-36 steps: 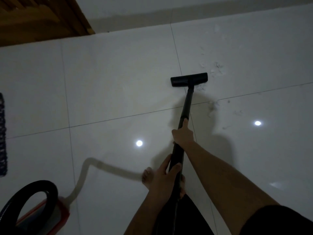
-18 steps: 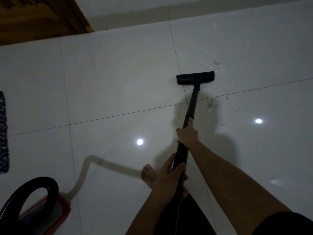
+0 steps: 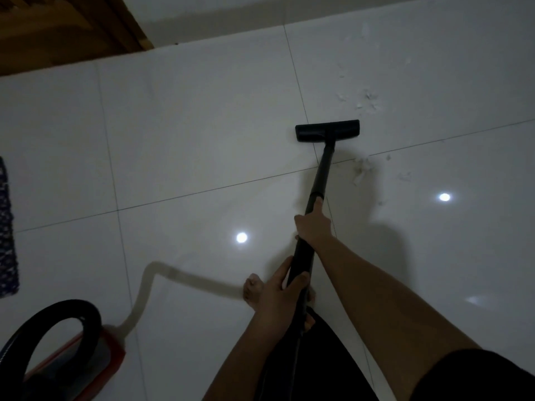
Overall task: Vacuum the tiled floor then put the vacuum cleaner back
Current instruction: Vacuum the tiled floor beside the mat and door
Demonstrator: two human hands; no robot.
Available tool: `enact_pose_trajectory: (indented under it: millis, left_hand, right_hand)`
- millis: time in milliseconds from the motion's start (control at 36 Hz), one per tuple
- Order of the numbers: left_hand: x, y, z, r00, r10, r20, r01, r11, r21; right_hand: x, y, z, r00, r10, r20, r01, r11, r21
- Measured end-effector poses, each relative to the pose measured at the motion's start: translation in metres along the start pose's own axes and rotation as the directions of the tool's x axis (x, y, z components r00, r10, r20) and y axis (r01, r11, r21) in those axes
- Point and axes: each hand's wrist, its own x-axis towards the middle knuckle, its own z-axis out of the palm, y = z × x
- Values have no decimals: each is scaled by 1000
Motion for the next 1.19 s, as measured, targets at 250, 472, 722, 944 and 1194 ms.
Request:
enact_pose_trajectory:
  millis: [250, 472, 722, 944, 1194]
  left_hand:
    - [13, 2, -19, 999, -7, -44, 9, 999, 39]
    - [18, 16, -37, 998, 45, -46, -44, 999, 14]
    - [-1, 0, -85, 999, 15, -39, -16, 999, -31]
    - [-55, -37, -159, 1000, -3, 2, 3, 997, 76]
    - [-108, -61, -202, 999, -13, 45, 5, 986, 169]
  right_hand:
    - [13, -14, 19, 1000, -2, 1, 2, 1000, 27]
    - [23, -28, 34, 999, -32, -7, 32, 999, 11]
    - [-1, -42, 85, 999, -49, 13, 50, 994, -96]
    - [-59, -15, 159, 998, -57, 10, 55, 991, 125]
    - [-115, 9, 205, 999, -4, -35, 10, 983, 185]
